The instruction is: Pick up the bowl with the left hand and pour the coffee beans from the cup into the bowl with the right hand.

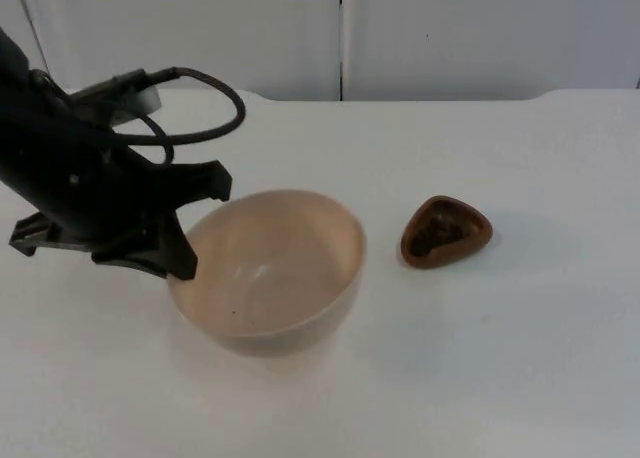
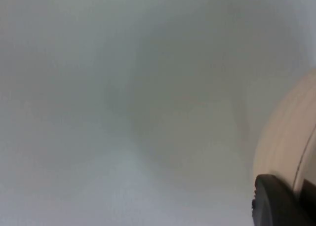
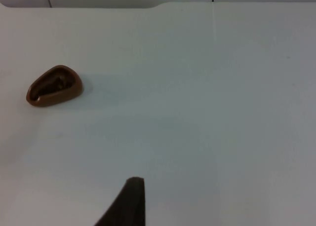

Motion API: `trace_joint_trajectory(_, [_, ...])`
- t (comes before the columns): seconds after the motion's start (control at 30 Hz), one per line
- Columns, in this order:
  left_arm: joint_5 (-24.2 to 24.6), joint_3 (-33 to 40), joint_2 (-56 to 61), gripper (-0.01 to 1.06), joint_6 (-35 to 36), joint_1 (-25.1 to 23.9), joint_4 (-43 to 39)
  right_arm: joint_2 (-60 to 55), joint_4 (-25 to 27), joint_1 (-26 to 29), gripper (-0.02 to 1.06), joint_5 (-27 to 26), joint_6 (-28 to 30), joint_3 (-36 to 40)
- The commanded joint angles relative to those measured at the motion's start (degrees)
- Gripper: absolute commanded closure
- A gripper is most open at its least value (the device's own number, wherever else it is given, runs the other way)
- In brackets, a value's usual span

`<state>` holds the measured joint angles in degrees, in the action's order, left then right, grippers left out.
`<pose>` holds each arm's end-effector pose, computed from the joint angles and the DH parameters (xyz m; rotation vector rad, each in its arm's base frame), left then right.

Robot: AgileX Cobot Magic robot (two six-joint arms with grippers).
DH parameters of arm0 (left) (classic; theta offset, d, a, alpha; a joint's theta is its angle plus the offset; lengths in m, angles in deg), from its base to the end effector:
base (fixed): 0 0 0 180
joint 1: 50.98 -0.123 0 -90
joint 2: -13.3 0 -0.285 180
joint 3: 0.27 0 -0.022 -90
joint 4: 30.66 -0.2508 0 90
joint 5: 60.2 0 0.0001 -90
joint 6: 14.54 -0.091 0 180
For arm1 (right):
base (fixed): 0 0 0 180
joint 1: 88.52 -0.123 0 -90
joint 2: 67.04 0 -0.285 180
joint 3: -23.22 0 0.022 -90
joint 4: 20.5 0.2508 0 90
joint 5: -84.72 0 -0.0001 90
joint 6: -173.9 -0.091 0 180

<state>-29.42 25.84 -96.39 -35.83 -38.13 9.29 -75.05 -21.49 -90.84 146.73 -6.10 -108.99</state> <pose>0.3009 -0.0994 0.1459 0.0434 2.8321 -0.5807 -0.0067 -0.0017 0.2793 -0.0405 2.0557 0.0044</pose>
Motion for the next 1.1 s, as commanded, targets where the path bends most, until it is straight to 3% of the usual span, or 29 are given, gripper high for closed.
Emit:
trace_joint_trajectory(0.0, [1.3,-0.1,2.1,1.05,2.6,-0.9,-4.0,0.2,-0.4,-0.2,-0.01,-0.2,0.9,-0.1])
trace_joint_trajectory(0.07, [1.3,-0.1,3.6,1.05,7.7,-0.9,-10.7,0.2,-0.4,-0.2,-0.01,-0.2,0.9,-0.1])
trace_joint_trajectory(0.23, [1.9,-0.1,5.9,1.05,14.6,-0.9,-18.7,0.2,-0.4,-0.2,-0.01,-0.2,0.9,-0.1])
trace_joint_trajectory(1.07, [2.9,-0.1,8.3,1.05,14.2,-0.9,-19.1,0.2,0.2,-0.2,-0.01,-0.2,0.9,-0.1])
